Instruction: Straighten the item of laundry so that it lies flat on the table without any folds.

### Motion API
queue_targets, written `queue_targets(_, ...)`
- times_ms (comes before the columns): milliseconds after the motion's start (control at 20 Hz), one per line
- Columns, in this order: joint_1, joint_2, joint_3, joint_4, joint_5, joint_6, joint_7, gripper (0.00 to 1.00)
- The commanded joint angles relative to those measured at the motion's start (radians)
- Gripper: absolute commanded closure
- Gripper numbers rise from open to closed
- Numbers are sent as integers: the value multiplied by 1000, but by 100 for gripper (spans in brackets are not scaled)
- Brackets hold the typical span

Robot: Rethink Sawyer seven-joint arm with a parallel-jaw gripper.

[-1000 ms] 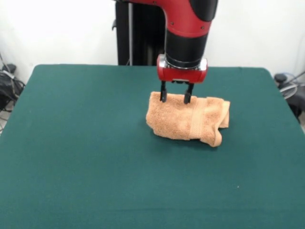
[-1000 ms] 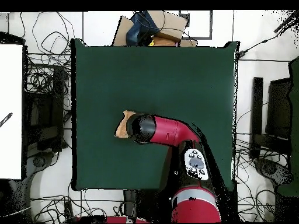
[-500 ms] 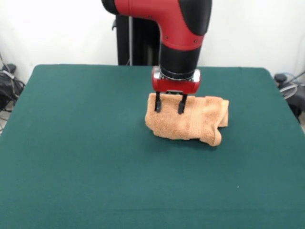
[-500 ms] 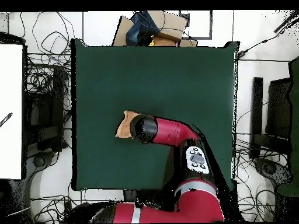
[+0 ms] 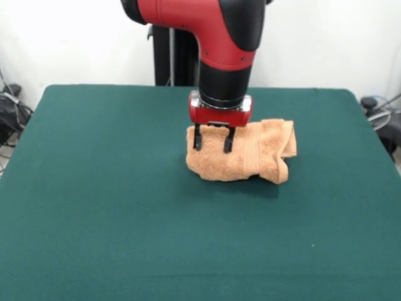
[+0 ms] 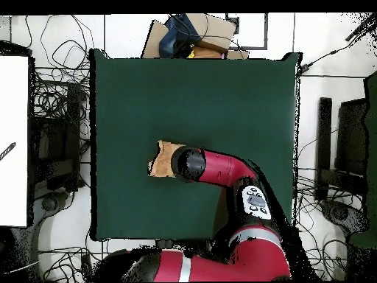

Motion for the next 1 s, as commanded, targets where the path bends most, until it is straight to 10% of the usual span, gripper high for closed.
queue_targets(50,-9,16,33,-7,-48,-63,103,0)
queue_targets(1000,51,-165,27,118,-8,42,145,0)
